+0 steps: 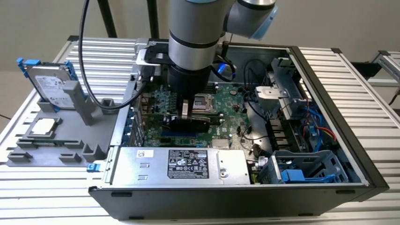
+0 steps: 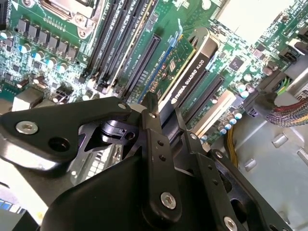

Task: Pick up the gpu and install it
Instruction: 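Insert the gpu into the slot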

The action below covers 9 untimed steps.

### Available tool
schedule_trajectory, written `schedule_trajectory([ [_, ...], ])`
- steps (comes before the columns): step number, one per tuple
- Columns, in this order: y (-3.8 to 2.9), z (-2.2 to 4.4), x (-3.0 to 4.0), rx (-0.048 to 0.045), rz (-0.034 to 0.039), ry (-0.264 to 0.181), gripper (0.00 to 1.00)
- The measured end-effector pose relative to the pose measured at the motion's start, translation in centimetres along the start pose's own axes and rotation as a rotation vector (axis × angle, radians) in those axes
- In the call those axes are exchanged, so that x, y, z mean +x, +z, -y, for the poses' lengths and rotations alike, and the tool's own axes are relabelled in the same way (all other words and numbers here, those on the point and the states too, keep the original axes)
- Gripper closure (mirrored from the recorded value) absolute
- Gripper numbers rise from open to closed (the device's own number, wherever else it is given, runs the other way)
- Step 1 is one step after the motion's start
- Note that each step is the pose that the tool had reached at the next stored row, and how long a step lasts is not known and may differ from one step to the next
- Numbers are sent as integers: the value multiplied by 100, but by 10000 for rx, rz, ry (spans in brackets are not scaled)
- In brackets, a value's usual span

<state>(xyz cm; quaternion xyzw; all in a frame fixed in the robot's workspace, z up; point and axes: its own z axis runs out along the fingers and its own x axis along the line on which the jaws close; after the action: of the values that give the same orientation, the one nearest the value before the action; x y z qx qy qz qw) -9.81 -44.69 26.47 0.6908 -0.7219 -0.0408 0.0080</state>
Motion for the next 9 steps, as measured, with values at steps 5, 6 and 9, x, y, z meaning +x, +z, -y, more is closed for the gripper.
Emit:
schedule_trajectory([
  [5, 26, -3, 1, 2, -42, 4, 100],
  [6, 31, -4, 1, 1, -46, 4, 100],
  [9, 52, -5, 3, -2, -80, 7, 100],
])
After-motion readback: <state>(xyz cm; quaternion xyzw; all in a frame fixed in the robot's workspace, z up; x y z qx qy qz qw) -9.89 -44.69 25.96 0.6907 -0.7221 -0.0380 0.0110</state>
